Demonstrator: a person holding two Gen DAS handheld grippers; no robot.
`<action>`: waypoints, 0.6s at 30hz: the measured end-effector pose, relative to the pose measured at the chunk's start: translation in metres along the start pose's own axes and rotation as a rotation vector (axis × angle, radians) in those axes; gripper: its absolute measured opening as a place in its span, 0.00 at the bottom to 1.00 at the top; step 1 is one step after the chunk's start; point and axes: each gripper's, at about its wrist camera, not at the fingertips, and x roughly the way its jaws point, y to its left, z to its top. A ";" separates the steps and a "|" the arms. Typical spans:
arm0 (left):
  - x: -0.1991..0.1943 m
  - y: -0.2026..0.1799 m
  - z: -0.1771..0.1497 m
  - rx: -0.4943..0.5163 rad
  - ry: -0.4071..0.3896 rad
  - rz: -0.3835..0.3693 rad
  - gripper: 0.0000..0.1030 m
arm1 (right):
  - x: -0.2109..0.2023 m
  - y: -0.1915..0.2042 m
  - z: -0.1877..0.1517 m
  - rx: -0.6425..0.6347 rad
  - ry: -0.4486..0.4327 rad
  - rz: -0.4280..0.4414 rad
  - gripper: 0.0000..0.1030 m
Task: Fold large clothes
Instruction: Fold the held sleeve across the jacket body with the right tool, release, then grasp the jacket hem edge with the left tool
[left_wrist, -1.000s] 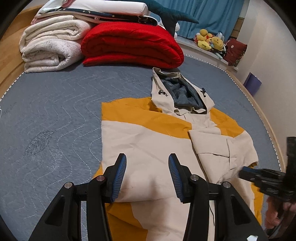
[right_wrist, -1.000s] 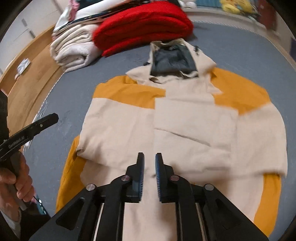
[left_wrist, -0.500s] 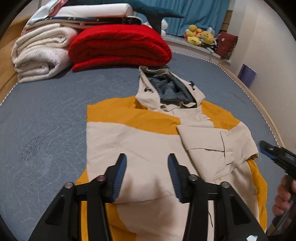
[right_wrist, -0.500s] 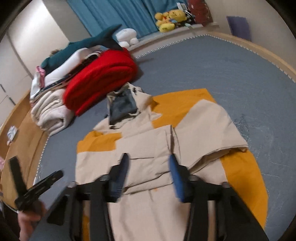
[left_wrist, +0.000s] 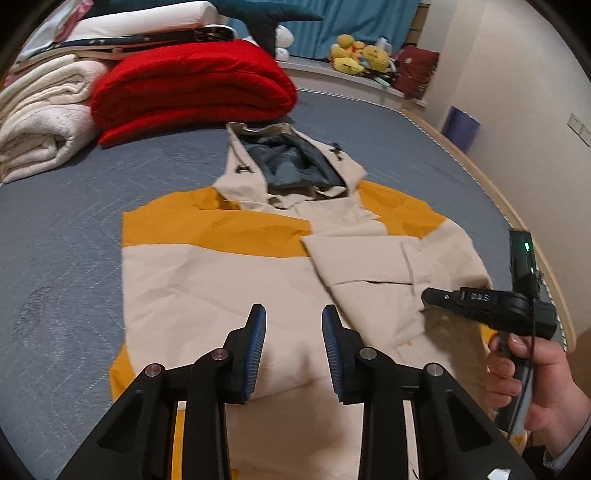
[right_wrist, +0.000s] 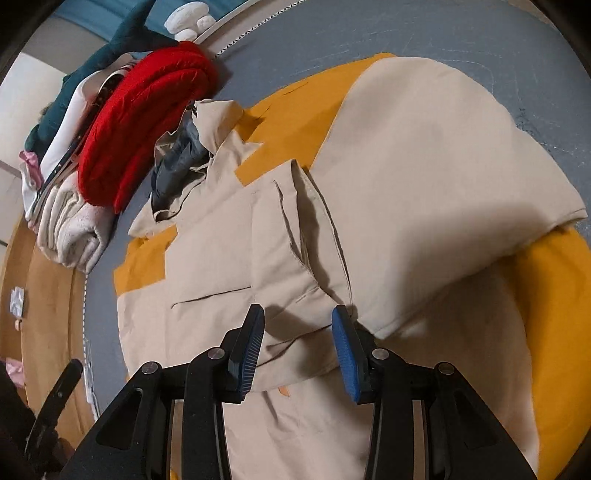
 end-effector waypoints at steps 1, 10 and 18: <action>0.000 -0.002 -0.001 0.007 0.002 -0.012 0.28 | -0.004 0.006 0.000 -0.024 -0.021 0.007 0.01; 0.005 -0.016 -0.007 0.052 0.018 -0.035 0.32 | -0.049 0.054 0.009 -0.181 -0.237 -0.084 0.02; 0.006 -0.013 -0.006 0.049 0.023 -0.035 0.33 | 0.007 0.000 0.016 -0.028 0.006 -0.115 0.46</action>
